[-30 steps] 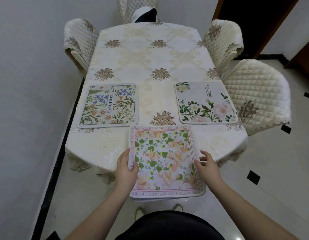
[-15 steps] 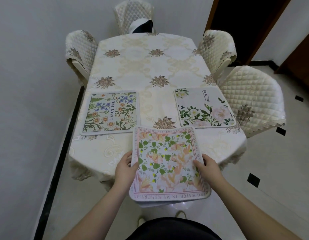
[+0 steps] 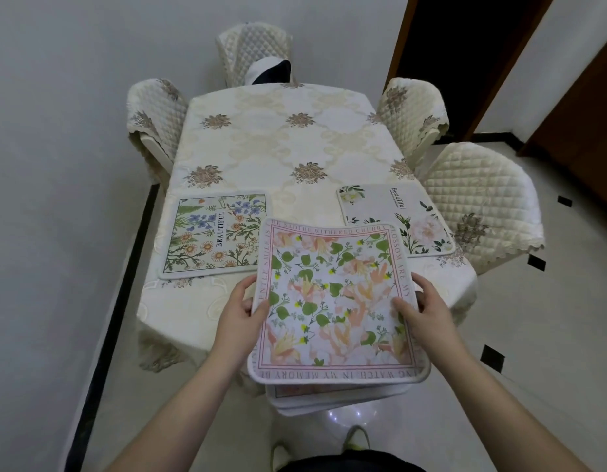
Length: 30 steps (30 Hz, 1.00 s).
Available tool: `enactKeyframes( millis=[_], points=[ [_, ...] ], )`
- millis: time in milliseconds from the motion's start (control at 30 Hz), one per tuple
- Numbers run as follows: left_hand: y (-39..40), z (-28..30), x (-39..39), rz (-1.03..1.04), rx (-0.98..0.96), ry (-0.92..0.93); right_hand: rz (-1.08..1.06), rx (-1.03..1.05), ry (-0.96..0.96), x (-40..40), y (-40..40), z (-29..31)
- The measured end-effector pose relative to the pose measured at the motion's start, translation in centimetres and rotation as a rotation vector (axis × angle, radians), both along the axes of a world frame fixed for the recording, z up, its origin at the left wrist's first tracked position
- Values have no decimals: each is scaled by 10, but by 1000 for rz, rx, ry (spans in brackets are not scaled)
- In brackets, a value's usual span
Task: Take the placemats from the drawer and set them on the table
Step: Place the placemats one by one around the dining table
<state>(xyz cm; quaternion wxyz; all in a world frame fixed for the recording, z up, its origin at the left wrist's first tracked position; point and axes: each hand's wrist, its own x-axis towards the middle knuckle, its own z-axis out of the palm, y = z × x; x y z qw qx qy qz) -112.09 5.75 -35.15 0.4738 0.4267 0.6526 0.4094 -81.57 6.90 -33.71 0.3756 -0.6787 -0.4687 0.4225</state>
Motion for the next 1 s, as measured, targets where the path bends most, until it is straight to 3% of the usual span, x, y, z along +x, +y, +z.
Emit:
enactKeyframes(
  millis=[567, 1000],
  points=[
    [-29, 57, 37, 102, -34, -26, 192, 52, 84, 48, 3, 29],
    [-95, 61, 98, 367, 18, -46, 441, -7, 106, 82, 10, 35]
  ],
)
